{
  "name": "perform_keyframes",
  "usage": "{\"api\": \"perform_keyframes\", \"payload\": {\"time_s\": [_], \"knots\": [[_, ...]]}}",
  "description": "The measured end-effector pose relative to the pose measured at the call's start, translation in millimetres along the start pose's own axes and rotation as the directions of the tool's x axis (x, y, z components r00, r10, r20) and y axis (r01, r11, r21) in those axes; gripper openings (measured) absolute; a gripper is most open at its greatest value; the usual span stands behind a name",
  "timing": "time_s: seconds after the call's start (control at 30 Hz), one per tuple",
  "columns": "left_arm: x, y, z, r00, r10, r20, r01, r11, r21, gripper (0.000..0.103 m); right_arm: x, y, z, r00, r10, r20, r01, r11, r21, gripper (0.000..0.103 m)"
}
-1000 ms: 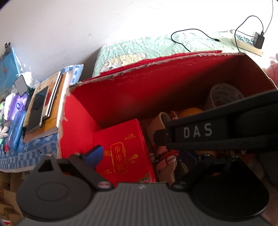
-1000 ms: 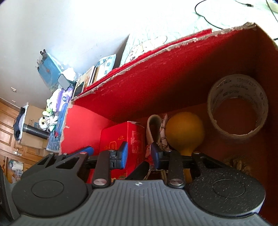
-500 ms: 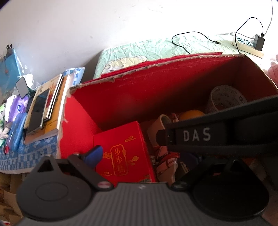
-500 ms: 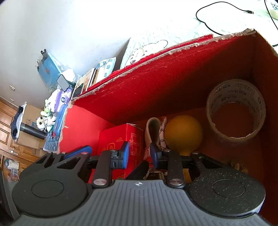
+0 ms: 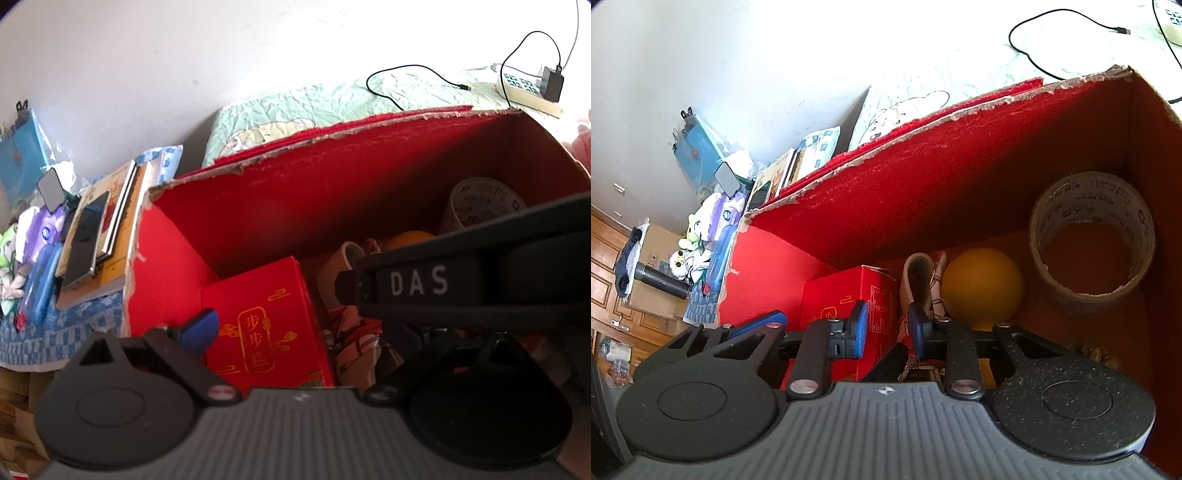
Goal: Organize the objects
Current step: 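Hold the gift box down inside the box beside the sandal with the right tool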
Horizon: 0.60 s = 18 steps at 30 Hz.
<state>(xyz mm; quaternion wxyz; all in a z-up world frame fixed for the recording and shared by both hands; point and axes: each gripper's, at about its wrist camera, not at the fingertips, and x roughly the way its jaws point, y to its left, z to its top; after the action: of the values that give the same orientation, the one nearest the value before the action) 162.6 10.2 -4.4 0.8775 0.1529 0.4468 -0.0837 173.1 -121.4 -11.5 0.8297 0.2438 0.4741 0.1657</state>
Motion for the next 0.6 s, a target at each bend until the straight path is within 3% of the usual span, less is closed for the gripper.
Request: {"api": "perform_keyframes", "payload": {"time_s": [0.6], "knots": [[-1.2,-3.5,-3.3,1.0,0.003,0.005,-0.003,1.0,0.015,0.095,-4.7,-0.7,-4.8,0.999,0.015,0.029,-0.014,1.0,-0.005,0.028]]}}
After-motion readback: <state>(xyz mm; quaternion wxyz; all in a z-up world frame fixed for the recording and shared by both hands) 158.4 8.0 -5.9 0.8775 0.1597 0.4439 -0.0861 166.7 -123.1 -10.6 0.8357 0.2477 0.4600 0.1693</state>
